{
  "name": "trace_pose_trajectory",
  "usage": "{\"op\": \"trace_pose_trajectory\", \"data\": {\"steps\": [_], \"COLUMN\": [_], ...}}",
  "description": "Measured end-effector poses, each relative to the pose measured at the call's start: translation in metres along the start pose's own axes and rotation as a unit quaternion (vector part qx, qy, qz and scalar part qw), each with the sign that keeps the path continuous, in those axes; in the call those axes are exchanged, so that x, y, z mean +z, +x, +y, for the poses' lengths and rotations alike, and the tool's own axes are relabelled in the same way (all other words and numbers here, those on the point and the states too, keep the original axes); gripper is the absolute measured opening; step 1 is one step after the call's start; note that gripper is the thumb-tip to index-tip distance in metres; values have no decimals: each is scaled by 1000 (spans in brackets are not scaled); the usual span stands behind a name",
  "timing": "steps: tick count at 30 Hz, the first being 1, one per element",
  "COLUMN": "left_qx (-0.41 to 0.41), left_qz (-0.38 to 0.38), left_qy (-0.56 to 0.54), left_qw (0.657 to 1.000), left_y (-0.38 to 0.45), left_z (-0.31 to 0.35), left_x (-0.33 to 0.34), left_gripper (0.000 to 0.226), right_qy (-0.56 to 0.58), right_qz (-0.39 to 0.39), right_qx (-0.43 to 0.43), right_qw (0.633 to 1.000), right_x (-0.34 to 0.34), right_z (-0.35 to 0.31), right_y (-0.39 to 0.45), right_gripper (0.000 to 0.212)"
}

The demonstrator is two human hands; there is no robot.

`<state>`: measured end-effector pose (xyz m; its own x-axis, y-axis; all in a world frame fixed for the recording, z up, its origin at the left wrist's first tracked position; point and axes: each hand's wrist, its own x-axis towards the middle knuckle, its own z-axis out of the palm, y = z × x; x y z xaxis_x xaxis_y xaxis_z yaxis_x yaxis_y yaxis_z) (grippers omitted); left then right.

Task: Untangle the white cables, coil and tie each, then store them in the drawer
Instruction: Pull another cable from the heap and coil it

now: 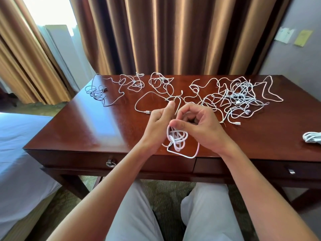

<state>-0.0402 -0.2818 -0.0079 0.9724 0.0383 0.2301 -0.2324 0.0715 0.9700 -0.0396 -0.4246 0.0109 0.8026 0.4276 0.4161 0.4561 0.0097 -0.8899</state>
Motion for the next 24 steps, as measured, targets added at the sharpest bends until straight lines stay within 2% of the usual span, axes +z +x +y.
{"op": "trace_pose_trajectory", "data": {"steps": [3,5,8,10,13,16,18,21,24], "left_qx": [-46,-71,-91,-97,-49,30,88,136,139], "left_qz": [50,45,36,90,237,318,331,305,248], "left_qy": [-80,-116,-121,-108,-65,42,109,216,314], "left_qw": [994,990,988,985,968,947,933,918,906], "left_y": [-4,-5,-7,-5,3,13,17,22,26], "left_z": [3,7,10,8,1,-3,-2,-6,-12], "left_x": [2,1,4,10,12,6,2,-11,-25], "left_gripper": [59,60,69,70,60,60,61,60,60], "right_qy": [35,52,74,61,-73,-189,-220,-223,-329], "right_qz": [64,95,123,153,172,140,60,-41,-31], "right_qx": [-2,0,16,27,16,27,85,112,33], "right_qw": [997,994,990,986,982,971,970,968,943], "right_x": [3,7,22,35,54,65,69,75,62], "right_z": [10,19,32,38,41,36,30,15,0], "right_y": [-1,-5,-13,-18,-26,-36,-40,-49,-46], "right_gripper": [11,7,20,29,19,25,16,26,26]}}
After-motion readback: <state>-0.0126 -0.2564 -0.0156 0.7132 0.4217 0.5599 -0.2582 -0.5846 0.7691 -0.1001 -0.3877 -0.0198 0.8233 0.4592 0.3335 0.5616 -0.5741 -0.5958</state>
